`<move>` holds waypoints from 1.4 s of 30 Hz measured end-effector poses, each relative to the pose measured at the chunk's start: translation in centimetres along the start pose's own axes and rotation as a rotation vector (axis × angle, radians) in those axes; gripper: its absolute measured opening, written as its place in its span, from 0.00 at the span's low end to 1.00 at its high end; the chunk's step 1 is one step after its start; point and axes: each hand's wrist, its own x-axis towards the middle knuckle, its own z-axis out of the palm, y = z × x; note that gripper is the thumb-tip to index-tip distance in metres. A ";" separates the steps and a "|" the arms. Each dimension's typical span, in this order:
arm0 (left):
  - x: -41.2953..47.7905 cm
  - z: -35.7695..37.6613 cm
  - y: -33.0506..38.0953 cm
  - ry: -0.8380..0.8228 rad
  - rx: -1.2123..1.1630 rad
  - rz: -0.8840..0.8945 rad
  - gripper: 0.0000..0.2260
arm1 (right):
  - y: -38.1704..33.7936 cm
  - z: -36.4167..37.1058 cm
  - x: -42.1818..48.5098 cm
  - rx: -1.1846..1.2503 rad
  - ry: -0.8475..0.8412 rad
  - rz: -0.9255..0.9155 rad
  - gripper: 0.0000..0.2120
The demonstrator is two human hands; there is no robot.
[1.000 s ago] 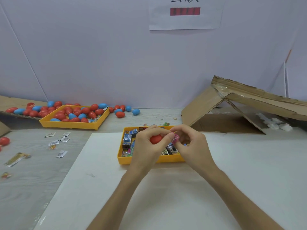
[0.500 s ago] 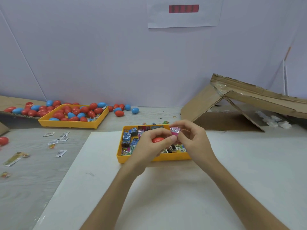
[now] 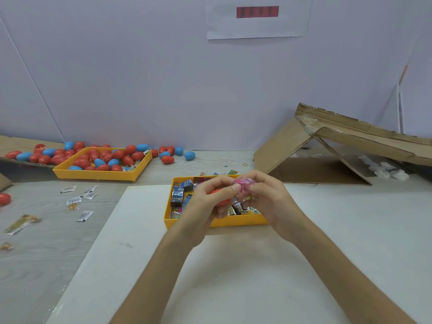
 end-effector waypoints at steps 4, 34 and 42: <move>0.0 -0.3 0.2 -0.003 -0.045 -0.035 0.05 | -0.1 -0.2 -0.1 0.174 -0.040 0.037 0.13; 0.1 -0.3 -0.6 0.016 -0.046 -0.056 0.07 | 0.7 0.2 -0.2 -0.303 0.264 -0.274 0.10; 0.2 -0.1 -0.7 0.022 -0.263 -0.099 0.11 | 0.9 0.5 -0.4 -0.408 0.199 -0.321 0.14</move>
